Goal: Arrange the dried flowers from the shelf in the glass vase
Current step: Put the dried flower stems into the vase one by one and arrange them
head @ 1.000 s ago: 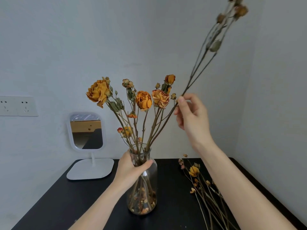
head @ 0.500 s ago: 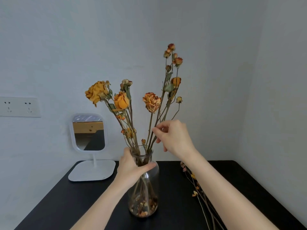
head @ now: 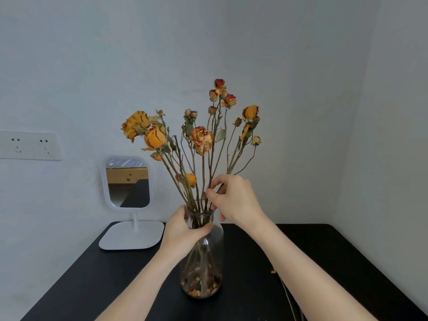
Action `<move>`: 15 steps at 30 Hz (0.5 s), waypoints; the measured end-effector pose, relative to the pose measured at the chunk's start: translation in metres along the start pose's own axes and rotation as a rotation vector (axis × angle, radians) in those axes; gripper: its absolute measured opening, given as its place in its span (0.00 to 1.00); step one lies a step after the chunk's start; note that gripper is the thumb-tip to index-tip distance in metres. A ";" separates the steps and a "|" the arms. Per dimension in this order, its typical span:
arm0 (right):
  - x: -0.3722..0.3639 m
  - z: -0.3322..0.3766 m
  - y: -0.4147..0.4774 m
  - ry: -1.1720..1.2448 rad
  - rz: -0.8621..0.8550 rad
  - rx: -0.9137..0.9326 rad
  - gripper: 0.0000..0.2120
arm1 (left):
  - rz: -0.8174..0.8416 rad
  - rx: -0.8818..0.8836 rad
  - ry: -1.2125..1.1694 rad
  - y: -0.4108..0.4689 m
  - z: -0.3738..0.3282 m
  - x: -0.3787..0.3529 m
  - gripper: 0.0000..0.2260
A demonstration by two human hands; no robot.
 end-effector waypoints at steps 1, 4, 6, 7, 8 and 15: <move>0.000 0.001 0.000 0.014 -0.013 0.008 0.01 | 0.001 -0.003 0.003 0.000 0.000 0.000 0.17; -0.001 0.003 -0.001 0.025 -0.047 0.024 0.01 | 0.005 -0.005 0.014 0.000 0.000 0.000 0.18; -0.002 0.001 -0.003 0.001 -0.056 0.026 0.03 | 0.003 -0.010 0.022 -0.001 -0.001 0.000 0.18; -0.003 0.000 -0.004 -0.017 -0.051 0.023 0.05 | 0.004 -0.016 0.025 -0.001 -0.001 0.000 0.17; -0.005 -0.001 -0.005 -0.038 -0.040 0.020 0.07 | 0.004 -0.021 0.027 -0.001 -0.002 0.000 0.17; -0.014 -0.001 -0.009 -0.156 -0.017 0.042 0.11 | 0.003 -0.020 0.054 0.004 0.000 0.002 0.17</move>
Point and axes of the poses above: each hand's wrist, its own y-axis towards the middle knuckle, its own x-axis out of the back of the hand, z = x × y, the point moved 6 cm from there along y, towards the middle knuckle, and after that the axes turned 14 degrees about x, right-handed, at the moved point
